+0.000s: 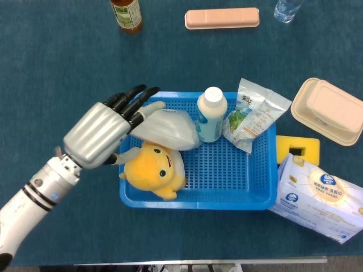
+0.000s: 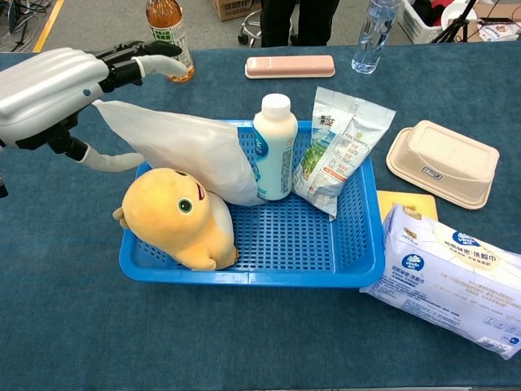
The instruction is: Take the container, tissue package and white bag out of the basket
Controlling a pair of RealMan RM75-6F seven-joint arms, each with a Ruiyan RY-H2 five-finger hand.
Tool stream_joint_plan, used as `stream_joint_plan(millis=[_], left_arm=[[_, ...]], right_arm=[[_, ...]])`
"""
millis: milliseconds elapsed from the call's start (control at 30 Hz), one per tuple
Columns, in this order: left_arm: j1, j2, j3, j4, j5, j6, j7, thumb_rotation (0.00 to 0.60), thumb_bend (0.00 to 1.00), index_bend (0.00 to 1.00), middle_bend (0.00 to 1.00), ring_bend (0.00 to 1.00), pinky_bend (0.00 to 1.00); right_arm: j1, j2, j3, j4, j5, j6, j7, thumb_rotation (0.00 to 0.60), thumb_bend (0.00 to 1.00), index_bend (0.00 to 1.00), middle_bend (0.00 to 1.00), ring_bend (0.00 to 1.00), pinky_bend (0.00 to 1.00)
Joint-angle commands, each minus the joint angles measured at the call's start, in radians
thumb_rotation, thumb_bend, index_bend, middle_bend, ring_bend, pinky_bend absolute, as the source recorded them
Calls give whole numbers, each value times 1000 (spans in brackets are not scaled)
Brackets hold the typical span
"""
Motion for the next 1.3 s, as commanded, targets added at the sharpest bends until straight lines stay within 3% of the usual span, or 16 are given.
stream_joint_plan(millis=[33, 433, 900, 1100, 1300], left_arm=[[-16, -17, -10, 3, -10, -11, 14, 600, 236, 108, 0, 10, 229], [-53, -72, -27, 57, -45, -18, 78, 600, 236, 141, 0, 12, 229], [-51, -123, -26, 108, -33, 47, 73, 600, 242, 314, 65, 63, 255], [-60, -132, -20, 118, -39, 38, 69, 600, 360, 374, 69, 63, 256], [-74, -144, -20, 130, -55, 21, 65, 600, 406, 410, 70, 64, 256]], right_arm=[[1, -4, 0, 8, 5, -6, 10, 600, 0, 177, 364, 380, 711], [-5, -14, -5, 30, 4, -9, 32, 600, 0, 177, 372, 380, 712], [-1, -22, -5, 40, 8, -23, 47, 600, 0, 177, 379, 380, 712], [-3, -24, -6, 44, 9, -22, 54, 600, 0, 177, 381, 380, 711], [-5, -25, -7, 46, 10, -21, 62, 600, 0, 177, 381, 380, 711]])
